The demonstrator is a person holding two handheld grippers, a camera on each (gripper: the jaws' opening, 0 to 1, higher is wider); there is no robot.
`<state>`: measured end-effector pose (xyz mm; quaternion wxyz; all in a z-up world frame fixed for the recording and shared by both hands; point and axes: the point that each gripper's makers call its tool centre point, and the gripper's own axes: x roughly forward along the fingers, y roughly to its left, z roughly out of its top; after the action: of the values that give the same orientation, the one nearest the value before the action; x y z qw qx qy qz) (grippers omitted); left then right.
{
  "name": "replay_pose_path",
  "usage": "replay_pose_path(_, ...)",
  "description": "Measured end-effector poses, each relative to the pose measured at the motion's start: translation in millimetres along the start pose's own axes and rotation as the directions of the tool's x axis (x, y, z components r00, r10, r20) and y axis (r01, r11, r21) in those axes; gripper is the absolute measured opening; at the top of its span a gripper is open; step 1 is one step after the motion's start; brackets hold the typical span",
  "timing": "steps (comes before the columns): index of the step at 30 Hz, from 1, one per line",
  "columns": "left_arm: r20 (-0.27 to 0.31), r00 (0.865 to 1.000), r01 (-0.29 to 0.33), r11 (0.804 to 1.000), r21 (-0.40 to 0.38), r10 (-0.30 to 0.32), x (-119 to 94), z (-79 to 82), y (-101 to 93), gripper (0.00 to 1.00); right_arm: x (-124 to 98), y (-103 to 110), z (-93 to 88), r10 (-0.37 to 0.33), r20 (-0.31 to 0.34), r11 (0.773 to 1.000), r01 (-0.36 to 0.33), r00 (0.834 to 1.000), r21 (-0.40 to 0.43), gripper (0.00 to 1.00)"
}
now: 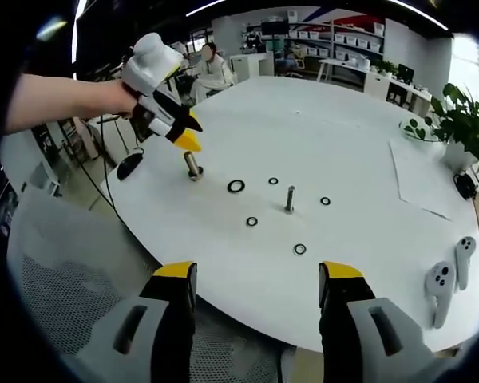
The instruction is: Place the washer onto the threaded stud by aligning its center hole with the stud, sliding it down to the base, and recovering from edge contact or off-axis alignment until the washer reaches the visible bottom stop.
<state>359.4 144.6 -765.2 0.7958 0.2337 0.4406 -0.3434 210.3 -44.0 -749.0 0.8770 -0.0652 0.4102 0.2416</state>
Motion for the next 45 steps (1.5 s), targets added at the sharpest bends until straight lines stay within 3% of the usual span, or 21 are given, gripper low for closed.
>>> replay_pose_path(19,0.0,1.0,0.017,1.0,0.025,-0.017,5.1,17.5,-3.8,0.34,-0.1,-3.5,0.4,-0.009,0.003,1.0,0.009,1.0,0.015,0.64)
replay_pose_path(27,0.0,0.999,0.032,0.999,0.039,-0.033,9.2,24.8,-16.3,0.34,-1.0,-5.6,0.6,-0.017,0.008,1.0,0.017,1.0,0.025,0.64)
replay_pose_path(41,-0.073,0.994,0.079,0.995,0.054,-0.075,32.8,17.0,-35.3,0.33,-2.4,-8.6,1.9,-0.026,0.021,0.999,0.025,0.999,0.045,0.64)
replay_pose_path(45,-0.119,0.988,0.103,0.993,0.05,-0.096,41.2,11.6,-43.2,0.33,-3.2,-9.4,2.4,-0.028,0.025,0.998,0.027,0.999,0.053,0.64)
